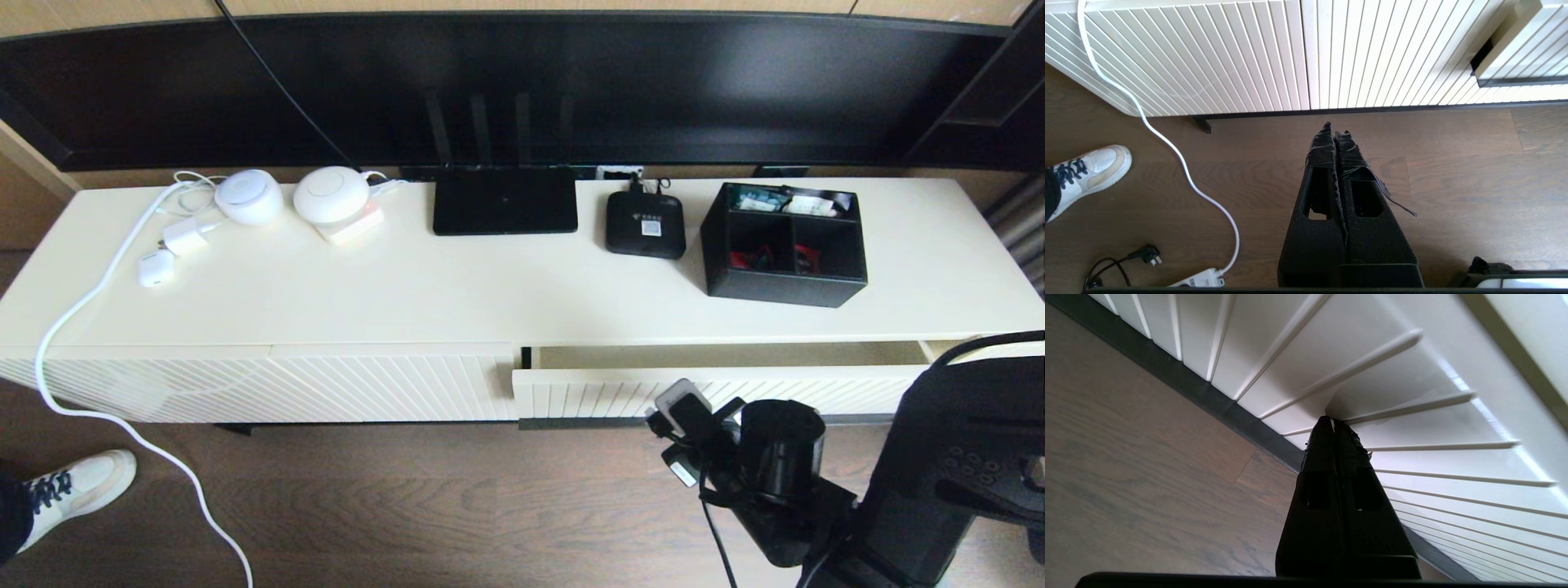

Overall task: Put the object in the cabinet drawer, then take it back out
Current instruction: Close the drawer

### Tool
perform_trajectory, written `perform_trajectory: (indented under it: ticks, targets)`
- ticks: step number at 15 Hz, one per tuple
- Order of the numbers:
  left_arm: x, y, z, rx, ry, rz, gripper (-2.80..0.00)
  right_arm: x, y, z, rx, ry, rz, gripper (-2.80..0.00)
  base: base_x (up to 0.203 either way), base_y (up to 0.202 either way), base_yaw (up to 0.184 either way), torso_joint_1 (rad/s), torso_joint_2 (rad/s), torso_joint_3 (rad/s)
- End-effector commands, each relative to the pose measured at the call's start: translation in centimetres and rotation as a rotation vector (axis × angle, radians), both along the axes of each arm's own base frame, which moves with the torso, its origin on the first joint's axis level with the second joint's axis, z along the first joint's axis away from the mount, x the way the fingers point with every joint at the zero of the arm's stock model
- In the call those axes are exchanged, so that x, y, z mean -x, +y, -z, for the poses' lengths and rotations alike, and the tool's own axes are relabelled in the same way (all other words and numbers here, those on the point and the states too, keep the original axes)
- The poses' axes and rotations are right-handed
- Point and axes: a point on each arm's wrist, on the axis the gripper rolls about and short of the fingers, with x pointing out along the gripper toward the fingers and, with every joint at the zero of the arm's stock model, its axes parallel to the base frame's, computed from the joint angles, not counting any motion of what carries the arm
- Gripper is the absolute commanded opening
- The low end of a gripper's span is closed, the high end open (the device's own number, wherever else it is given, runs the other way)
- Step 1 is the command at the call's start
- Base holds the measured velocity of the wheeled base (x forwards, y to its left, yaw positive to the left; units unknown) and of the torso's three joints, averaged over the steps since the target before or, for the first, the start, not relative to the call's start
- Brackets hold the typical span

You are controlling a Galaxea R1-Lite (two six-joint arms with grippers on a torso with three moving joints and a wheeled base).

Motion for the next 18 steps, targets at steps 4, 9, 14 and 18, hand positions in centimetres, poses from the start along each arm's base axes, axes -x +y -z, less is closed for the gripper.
perform_trajectory:
  ticks: [4, 9, 14, 18]
  targets:
    - [0.0, 0.0, 0.0, 0.000, 0.001, 0.000, -2.80, -2.3, -0.1, 0.8, -0.010, -0.025, 0.038, -2.80, 0.000, 0.000, 0.000, 0.000, 0.00, 0.000]
    - [0.0, 0.0, 0.0, 0.000, 0.000, 0.001, -2.80, -3.9, 0.0, 0.7, -0.033, -0.061, 0.058, -2.80, 0.000, 0.000, 0.000, 0.000, 0.00, 0.000]
    - [0.0, 0.0, 0.0, 0.000, 0.001, 0.000, -2.80, -4.3, -0.2, 0.5, -0.042, -0.073, 0.070, -2.80, 0.000, 0.000, 0.000, 0.000, 0.00, 0.000]
    - [0.0, 0.0, 0.0, 0.000, 0.002, 0.000, -2.80, -1.7, -1.1, -1.1, -0.014, -0.059, 0.054, -2.80, 0.000, 0.000, 0.000, 0.000, 0.00, 0.000]
